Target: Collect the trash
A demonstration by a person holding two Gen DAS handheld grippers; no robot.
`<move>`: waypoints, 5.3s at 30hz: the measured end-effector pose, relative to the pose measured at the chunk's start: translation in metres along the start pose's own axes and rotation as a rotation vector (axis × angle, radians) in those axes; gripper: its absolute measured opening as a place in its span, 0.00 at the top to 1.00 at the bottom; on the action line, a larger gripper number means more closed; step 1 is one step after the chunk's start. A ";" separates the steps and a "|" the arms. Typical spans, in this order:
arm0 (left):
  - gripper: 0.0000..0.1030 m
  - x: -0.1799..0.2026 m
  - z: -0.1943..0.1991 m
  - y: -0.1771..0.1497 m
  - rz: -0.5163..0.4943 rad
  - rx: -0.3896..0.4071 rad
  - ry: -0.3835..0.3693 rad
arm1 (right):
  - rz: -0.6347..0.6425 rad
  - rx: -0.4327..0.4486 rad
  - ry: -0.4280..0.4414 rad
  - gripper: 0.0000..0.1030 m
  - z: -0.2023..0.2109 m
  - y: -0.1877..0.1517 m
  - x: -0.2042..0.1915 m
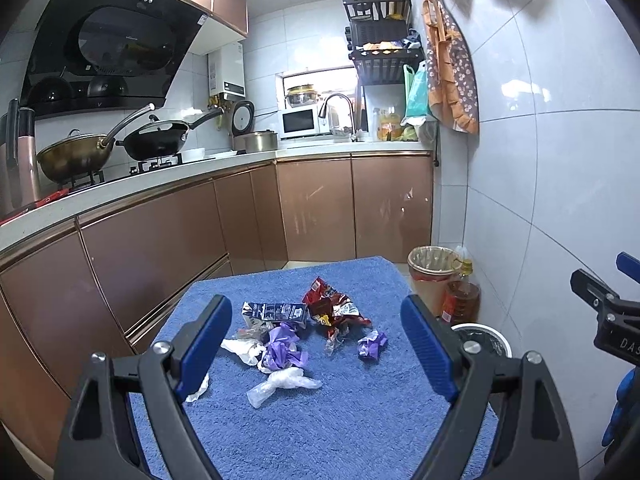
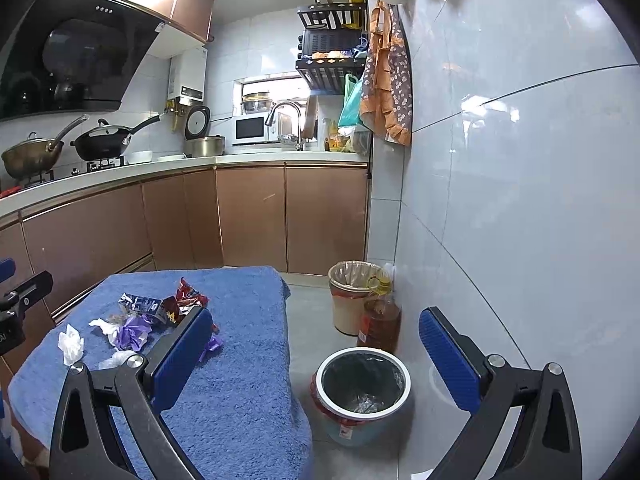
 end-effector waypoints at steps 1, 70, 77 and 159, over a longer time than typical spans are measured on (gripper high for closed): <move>0.16 0.000 -0.001 0.000 -0.001 -0.001 0.001 | 0.000 -0.002 0.000 0.00 -0.001 -0.001 0.000; 0.17 -0.115 -0.134 -0.125 0.154 -0.437 0.020 | 0.083 -0.329 0.463 0.03 -0.199 -0.060 -0.098; 0.24 -0.098 -0.180 -0.134 0.117 -0.483 -0.067 | 0.069 -0.450 0.577 0.11 -0.238 -0.082 -0.137; 0.60 0.333 -0.371 -0.111 -0.124 -0.722 -0.636 | -0.227 -0.588 0.021 0.33 -0.368 -0.207 0.148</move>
Point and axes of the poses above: each gripper's, at about its wrist camera, not at the fingertips, and z roughly against the way its jaws point, x to its right, y to its top, the point moved 7 cm from there along -z, roughly the way its jaws point, and after that the axes turned 4 degrees about z, right-handed, at the moved point
